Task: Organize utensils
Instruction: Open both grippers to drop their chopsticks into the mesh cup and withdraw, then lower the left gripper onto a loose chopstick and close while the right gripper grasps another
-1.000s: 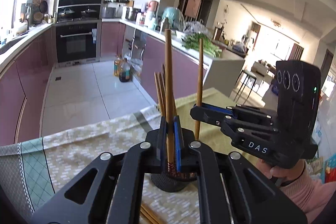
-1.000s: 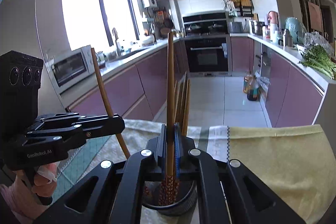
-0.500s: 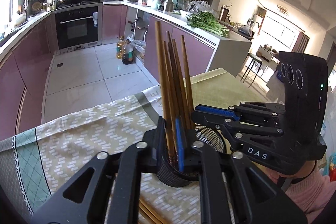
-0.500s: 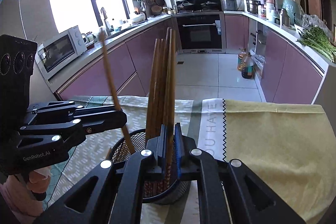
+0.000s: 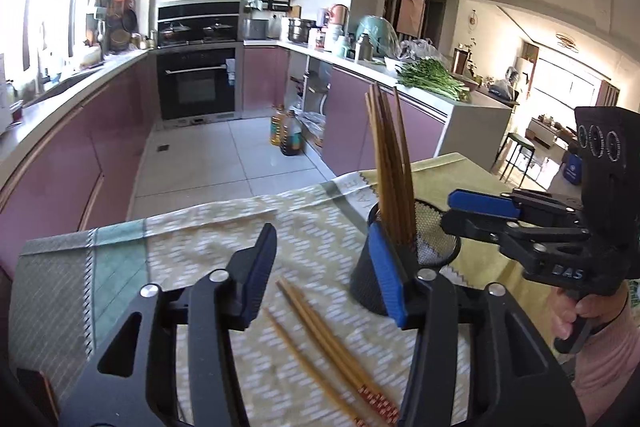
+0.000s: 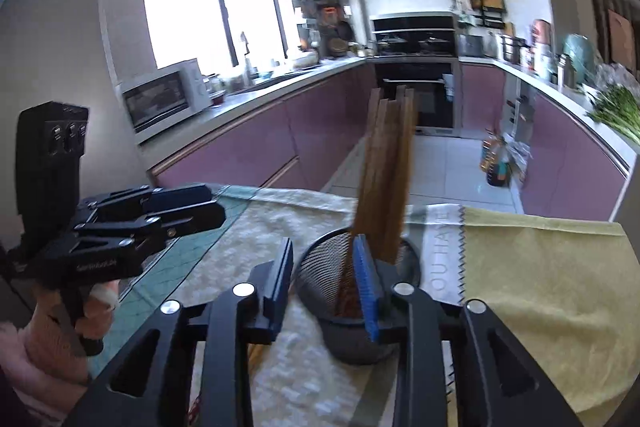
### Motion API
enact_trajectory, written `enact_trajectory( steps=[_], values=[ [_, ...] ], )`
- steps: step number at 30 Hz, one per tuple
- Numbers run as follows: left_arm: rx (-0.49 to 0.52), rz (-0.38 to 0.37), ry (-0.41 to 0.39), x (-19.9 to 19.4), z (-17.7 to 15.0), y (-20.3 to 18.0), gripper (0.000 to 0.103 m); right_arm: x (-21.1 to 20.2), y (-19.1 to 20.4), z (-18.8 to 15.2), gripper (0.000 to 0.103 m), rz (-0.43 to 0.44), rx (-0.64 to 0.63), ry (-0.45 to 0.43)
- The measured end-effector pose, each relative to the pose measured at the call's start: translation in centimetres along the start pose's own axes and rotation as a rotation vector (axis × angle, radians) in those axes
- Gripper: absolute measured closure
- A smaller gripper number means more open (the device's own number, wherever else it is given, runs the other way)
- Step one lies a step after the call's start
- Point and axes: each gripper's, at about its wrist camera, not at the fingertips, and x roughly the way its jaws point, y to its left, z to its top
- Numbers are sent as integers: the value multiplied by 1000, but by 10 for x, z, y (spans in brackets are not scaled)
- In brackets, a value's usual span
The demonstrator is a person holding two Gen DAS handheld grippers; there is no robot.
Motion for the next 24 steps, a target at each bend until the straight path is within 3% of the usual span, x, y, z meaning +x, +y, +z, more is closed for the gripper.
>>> enact_trajectory(
  steps=[10,16,24],
  values=[
    [-85,56,119,-11,-64,27,50,36,36,-43,71,93,-19,165],
    [-140,52,184,-2,-92,33,50,53,40,-61,71,78,2,236],
    [-128,63,262,15,-106,20,50,64,38,-73,72,61,28,293]
  ],
)
